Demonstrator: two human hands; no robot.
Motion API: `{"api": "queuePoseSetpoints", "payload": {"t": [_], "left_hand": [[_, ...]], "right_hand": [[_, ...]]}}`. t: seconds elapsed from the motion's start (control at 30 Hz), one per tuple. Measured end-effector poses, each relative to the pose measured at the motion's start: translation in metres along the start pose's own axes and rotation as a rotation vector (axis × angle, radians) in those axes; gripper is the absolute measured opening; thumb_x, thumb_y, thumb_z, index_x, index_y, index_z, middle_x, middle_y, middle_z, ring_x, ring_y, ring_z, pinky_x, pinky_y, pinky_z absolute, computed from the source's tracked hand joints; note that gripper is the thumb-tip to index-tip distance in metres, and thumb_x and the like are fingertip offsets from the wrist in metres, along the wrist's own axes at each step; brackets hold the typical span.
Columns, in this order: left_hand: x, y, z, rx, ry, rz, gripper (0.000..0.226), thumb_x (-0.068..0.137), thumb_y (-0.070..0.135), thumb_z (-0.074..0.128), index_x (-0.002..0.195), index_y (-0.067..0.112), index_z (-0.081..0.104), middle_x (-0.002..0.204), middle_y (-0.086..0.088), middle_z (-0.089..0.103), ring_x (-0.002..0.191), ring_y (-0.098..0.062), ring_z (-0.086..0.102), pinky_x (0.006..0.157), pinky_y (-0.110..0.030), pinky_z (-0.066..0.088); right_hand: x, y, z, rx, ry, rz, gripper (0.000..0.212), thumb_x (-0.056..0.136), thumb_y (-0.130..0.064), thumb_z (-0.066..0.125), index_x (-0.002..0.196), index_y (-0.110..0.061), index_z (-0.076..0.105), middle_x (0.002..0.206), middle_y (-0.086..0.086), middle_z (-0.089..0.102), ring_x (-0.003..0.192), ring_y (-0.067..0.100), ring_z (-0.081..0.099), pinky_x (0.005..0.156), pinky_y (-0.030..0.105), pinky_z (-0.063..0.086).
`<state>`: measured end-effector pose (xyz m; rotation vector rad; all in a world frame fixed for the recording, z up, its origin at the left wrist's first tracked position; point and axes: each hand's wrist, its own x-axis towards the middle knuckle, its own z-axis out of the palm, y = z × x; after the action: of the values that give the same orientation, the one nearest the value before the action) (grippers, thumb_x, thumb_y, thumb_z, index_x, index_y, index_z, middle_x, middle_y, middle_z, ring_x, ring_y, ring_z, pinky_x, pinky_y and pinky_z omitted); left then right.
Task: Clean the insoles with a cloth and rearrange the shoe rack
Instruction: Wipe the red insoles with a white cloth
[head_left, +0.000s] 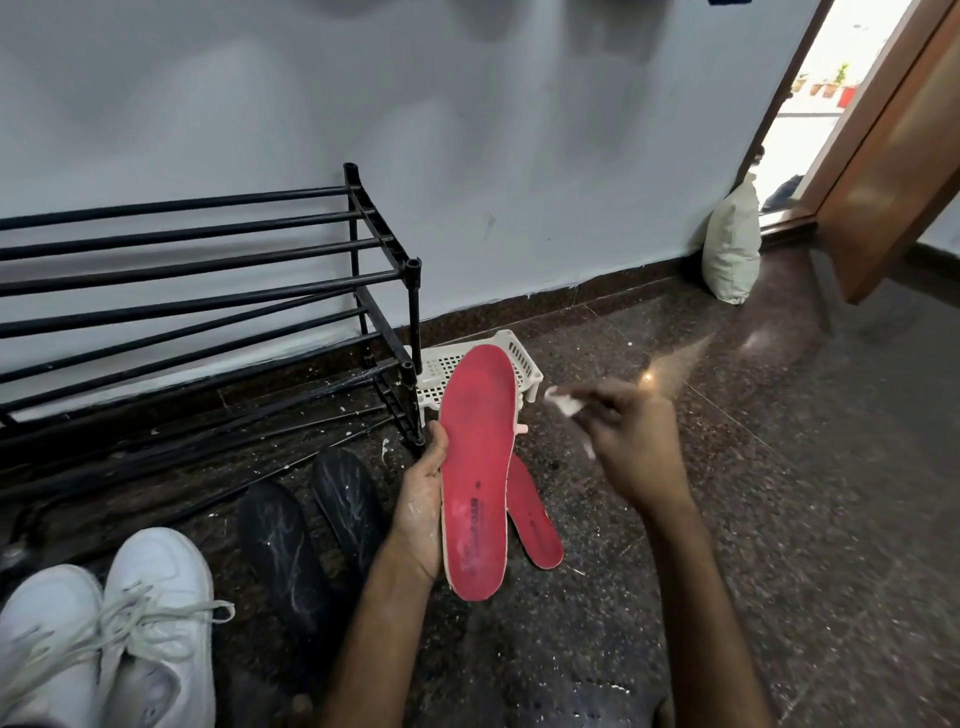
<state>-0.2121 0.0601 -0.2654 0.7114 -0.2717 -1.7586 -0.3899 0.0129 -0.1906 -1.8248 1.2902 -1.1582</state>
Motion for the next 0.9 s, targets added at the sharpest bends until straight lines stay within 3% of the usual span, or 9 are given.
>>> {"api": "queuePoseSetpoints", "payload": {"t": [0.07,0.13,0.23,0.33,0.43,0.53,0.67,0.8,0.9], "left_hand": [[0.001,-0.004,-0.001,-0.024,0.01,0.0,0.071,0.084,0.056,0.05,0.122,-0.002,0.061,0.09,-0.017,0.071,0.069,-0.025,0.071,0.062,-0.033,0.061],[0.003,-0.005,-0.001,-0.038,0.009,0.005,0.077,0.085,0.058,0.05,0.131,-0.004,0.056,0.107,-0.022,0.066,0.079,-0.028,0.072,0.068,-0.036,0.061],[0.002,-0.004,0.002,-0.003,-0.006,0.005,0.077,0.088,0.059,0.047,0.135,-0.002,0.053,0.116,-0.024,0.063,0.089,-0.03,0.07,0.072,-0.036,0.06],[-0.001,-0.001,0.006,0.04,0.013,0.017,0.065,0.097,0.056,0.037,0.123,0.001,0.061,0.093,-0.016,0.073,0.077,-0.025,0.072,0.065,-0.032,0.06],[-0.002,-0.002,0.005,0.083,0.033,-0.014,0.066,0.096,0.058,0.035,0.118,0.002,0.061,0.083,-0.014,0.073,0.067,-0.022,0.072,0.058,-0.03,0.059],[0.001,-0.004,0.0,0.073,0.05,-0.022,0.067,0.096,0.059,0.037,0.119,0.001,0.061,0.08,-0.014,0.073,0.064,-0.022,0.071,0.055,-0.03,0.058],[0.004,-0.004,0.001,0.006,0.023,-0.002,0.065,0.092,0.057,0.041,0.113,0.0,0.062,0.079,-0.014,0.072,0.063,-0.023,0.071,0.056,-0.031,0.059],[0.005,-0.004,0.002,-0.025,0.054,0.046,0.063,0.095,0.057,0.038,0.106,0.0,0.064,0.076,-0.014,0.072,0.061,-0.023,0.071,0.054,-0.03,0.059],[0.006,-0.002,0.003,-0.071,0.043,0.094,0.069,0.099,0.057,0.032,0.093,0.001,0.072,0.071,-0.013,0.072,0.057,-0.022,0.07,0.049,-0.029,0.058]], "right_hand": [[0.005,-0.007,0.004,0.163,0.117,0.034,0.021,0.086,0.002,0.066,0.099,-0.013,0.075,0.092,-0.007,0.074,0.081,-0.004,0.068,0.067,0.009,0.051],[0.005,-0.008,0.015,0.202,0.1,0.063,0.022,0.088,0.0,0.065,0.101,-0.014,0.075,0.095,-0.005,0.075,0.088,0.004,0.07,0.076,0.018,0.055],[0.004,-0.008,0.034,0.002,0.037,-0.12,0.021,0.085,0.0,0.068,0.099,-0.013,0.076,0.097,-0.007,0.074,0.088,0.001,0.068,0.08,0.016,0.054],[0.011,-0.001,0.052,-0.299,-0.12,-0.309,0.02,0.083,0.001,0.069,0.094,-0.014,0.077,0.093,-0.003,0.072,0.083,0.008,0.067,0.079,0.023,0.054],[0.008,0.017,0.048,-0.562,-0.168,-0.12,0.022,0.081,-0.003,0.067,0.091,-0.02,0.076,0.09,0.0,0.072,0.083,0.018,0.068,0.073,0.03,0.053],[0.001,0.026,0.033,-0.627,-0.046,0.093,0.02,0.082,-0.007,0.066,0.097,-0.017,0.076,0.093,0.003,0.074,0.084,0.02,0.069,0.076,0.033,0.056],[-0.003,0.02,0.028,-0.27,0.123,0.259,0.022,0.084,-0.006,0.068,0.104,-0.01,0.075,0.095,0.0,0.074,0.074,0.007,0.065,0.07,0.02,0.054],[-0.006,0.019,0.037,0.332,0.031,0.499,0.014,0.088,-0.001,0.065,0.099,-0.004,0.073,0.08,0.001,0.073,0.066,0.01,0.065,0.054,0.017,0.048],[-0.012,0.016,0.037,0.514,-0.103,0.594,0.017,0.089,0.002,0.063,0.105,0.005,0.067,0.081,0.01,0.07,0.061,0.013,0.064,0.052,0.02,0.051]]}}
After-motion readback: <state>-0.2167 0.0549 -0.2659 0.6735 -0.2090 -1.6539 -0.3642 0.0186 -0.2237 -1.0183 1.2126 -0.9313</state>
